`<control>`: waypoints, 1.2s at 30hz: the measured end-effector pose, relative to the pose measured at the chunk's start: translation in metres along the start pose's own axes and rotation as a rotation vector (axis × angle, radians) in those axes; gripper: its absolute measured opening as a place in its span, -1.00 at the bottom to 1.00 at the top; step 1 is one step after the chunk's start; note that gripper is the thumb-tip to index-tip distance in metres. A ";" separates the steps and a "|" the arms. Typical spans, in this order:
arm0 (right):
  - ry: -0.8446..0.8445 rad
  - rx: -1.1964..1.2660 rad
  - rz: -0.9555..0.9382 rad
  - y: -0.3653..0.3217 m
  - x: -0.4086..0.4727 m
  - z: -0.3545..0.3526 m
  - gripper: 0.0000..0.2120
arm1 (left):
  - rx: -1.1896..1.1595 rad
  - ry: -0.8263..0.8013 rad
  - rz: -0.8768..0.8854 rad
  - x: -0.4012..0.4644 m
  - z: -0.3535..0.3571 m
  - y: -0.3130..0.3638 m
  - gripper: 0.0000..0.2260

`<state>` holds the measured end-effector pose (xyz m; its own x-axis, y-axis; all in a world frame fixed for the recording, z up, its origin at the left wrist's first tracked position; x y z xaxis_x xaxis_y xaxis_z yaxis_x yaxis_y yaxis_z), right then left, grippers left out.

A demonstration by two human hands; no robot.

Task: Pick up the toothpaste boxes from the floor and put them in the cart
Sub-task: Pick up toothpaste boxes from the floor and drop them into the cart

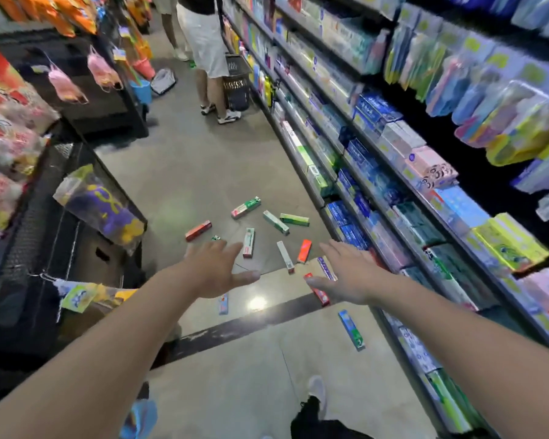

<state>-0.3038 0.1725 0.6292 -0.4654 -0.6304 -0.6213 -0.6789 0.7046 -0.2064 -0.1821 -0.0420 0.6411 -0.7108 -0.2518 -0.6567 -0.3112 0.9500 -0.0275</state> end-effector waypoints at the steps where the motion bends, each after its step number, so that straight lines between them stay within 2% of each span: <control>1: 0.003 0.014 0.019 0.012 0.009 -0.005 -0.13 | -0.013 -0.008 0.017 0.015 -0.010 0.002 -0.15; 10: -0.055 0.126 0.183 0.126 0.091 -0.052 -0.06 | 0.037 -0.080 0.147 0.141 -0.100 0.044 -0.10; 14: -0.018 0.166 0.225 0.163 0.109 -0.077 -0.07 | 0.103 -0.080 0.229 0.189 -0.146 0.076 -0.17; 19: 0.032 0.304 0.331 0.207 0.118 -0.074 0.07 | 0.239 -0.128 0.363 0.258 -0.170 0.127 -0.07; 21: 0.038 0.372 0.393 0.223 0.119 -0.062 0.01 | 0.306 -0.164 0.426 0.286 -0.171 0.156 -0.08; 23: 0.056 0.430 0.461 0.237 0.118 -0.048 -0.08 | 0.377 -0.205 0.508 0.308 -0.166 0.188 -0.13; 27: 0.068 0.570 0.608 0.256 0.116 -0.004 -0.09 | 0.543 -0.291 0.643 0.350 -0.136 0.239 -0.12; 31: 0.056 0.714 0.696 0.271 0.134 0.057 -0.09 | 0.689 -0.315 0.685 0.398 -0.087 0.262 -0.14; 36: 0.073 0.826 0.722 0.296 0.192 0.156 -0.14 | 0.696 -0.301 0.703 0.478 0.011 0.270 -0.23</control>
<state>-0.5059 0.3113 0.3310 -0.6510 0.0199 -0.7588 0.3439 0.8989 -0.2714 -0.5989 0.0966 0.3115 -0.3740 0.3669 -0.8517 0.6150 0.7855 0.0683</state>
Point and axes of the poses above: each hand's wrist, its own x-axis towards the middle knuckle, its own z-axis out of the palm, y = z × x, the point moved 8 cm from there along x, towards the middle knuckle, and after that the axes turned 13 degrees about -y, right-handed, at the moved point
